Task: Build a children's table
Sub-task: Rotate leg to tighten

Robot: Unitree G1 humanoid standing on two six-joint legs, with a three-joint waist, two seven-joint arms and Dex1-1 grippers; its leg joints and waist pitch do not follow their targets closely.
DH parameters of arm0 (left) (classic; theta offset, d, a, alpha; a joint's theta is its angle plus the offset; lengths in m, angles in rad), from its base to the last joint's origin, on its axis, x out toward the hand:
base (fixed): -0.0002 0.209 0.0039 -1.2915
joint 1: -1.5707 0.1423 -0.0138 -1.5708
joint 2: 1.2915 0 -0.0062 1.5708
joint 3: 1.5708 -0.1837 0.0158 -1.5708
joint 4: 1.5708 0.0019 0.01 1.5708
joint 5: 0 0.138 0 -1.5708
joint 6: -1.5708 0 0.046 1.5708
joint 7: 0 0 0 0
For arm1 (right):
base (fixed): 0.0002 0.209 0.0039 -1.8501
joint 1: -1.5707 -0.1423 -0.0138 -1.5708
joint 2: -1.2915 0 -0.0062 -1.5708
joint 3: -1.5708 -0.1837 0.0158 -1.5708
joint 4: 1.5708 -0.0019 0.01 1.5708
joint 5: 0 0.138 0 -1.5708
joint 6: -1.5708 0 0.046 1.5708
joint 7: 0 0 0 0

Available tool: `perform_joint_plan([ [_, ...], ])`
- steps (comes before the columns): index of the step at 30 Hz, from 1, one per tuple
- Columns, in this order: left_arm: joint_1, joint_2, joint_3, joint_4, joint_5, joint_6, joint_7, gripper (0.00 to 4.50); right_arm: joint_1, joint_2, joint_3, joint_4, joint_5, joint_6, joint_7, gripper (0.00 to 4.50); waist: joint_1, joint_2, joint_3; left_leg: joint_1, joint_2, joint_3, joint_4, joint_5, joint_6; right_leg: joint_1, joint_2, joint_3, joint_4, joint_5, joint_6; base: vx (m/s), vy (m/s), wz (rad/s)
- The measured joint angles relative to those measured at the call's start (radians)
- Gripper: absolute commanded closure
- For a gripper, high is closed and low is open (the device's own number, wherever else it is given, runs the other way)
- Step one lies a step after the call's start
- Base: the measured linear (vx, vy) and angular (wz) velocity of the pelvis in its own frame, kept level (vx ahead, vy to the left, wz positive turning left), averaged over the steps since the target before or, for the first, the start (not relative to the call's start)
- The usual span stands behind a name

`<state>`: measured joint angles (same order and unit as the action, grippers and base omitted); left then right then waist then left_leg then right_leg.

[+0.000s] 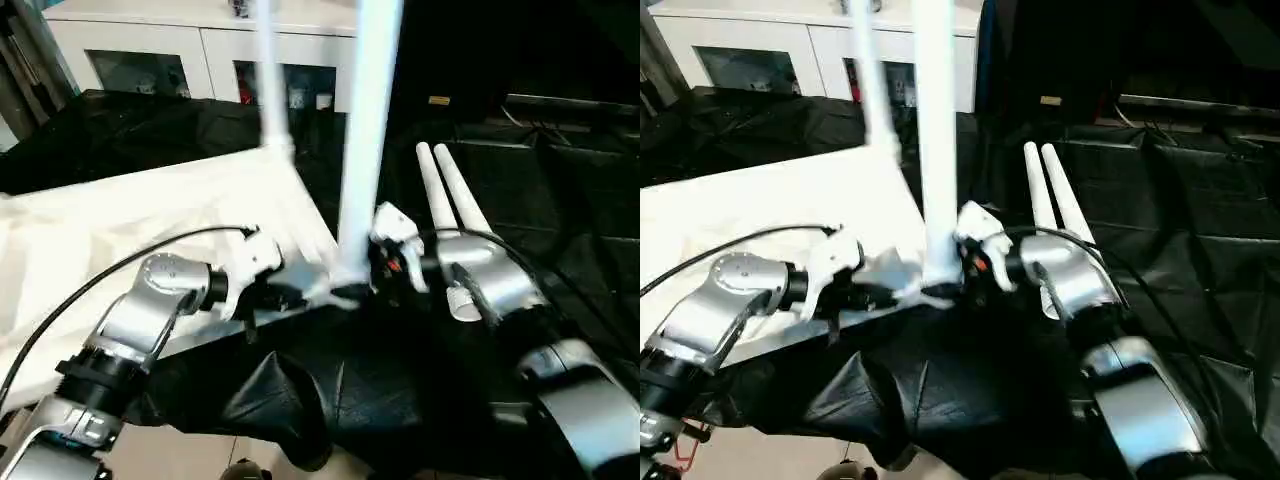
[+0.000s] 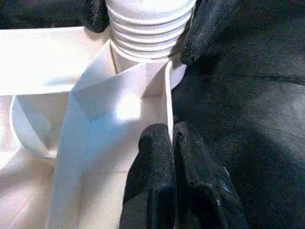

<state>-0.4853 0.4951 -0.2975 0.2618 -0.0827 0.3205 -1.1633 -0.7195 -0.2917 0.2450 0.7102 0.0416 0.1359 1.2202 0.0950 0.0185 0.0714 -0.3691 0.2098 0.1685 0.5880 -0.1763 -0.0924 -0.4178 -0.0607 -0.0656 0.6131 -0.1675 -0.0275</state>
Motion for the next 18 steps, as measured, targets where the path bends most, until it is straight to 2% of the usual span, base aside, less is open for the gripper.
perform_joint_plan([
  [4, 0.001, 0.009, -0.008, 0.0, 0.005, -0.021, -0.031, 4.5, 0.02, -0.005, 0.0, -0.041, 0.012, 0.032, 0.025, 0.75, -0.001, 0.001, -0.001, 0.0, 0.0, 0.0, 0.001, 0.0, 0.0, 0.0, 0.0, 0.0, 0.0, 0.0, 0.0, 0.0, 0.0, 0.0],
  [5, 0.001, 0.01, -0.01, 0.0, 0.007, -0.025, -0.038, 4.5, 0.028, -0.007, 0.002, -0.06, 0.022, 0.052, 0.034, 1.01, 0.0, 0.001, -0.001, 0.0, 0.0, 0.0, 0.001, 0.0, 0.0, 0.001, 0.0, 0.0, 0.0, 0.0, 0.0, 0.0, 0.0, 0.0],
  [8, 0.002, 0.016, -0.019, 0.004, 0.007, -0.037, -0.057, 4.5, 0.053, -0.014, 0.003, -0.097, 0.031, 0.078, 0.055, 1.13, 0.001, 0.002, -0.001, 0.0, 0.0, 0.0, 0.002, 0.0, 0.0, 0.001, 0.0, 0.0, 0.0, 0.0, 0.0, 0.0, 0.0, 0.0],
  [12, 0.002, 0.022, -0.024, 0.013, 0.007, -0.056, -0.067, 4.5, 0.059, -0.014, 0.011, -0.112, 0.031, 0.092, 0.063, 1.57, 0.0, 0.002, -0.001, 0.0, 0.0, 0.0, 0.003, 0.0, 0.0, 0.001, 0.0, 0.0, 0.001, 0.0, 0.0, 0.0, 0.0, 0.0],
  [18, 0.002, 0.021, -0.024, 0.02, 0.007, -0.062, -0.072, 4.5, 0.074, -0.01, 0.006, -0.136, 0.033, 0.115, 0.055, 1.66, 0.002, 0.003, -0.002, 0.001, 0.0, -0.001, 0.003, 0.0, 0.0, 0.002, 0.0, 0.0, 0.001, 0.0, 0.0, 0.0, 0.0, 0.0],
])
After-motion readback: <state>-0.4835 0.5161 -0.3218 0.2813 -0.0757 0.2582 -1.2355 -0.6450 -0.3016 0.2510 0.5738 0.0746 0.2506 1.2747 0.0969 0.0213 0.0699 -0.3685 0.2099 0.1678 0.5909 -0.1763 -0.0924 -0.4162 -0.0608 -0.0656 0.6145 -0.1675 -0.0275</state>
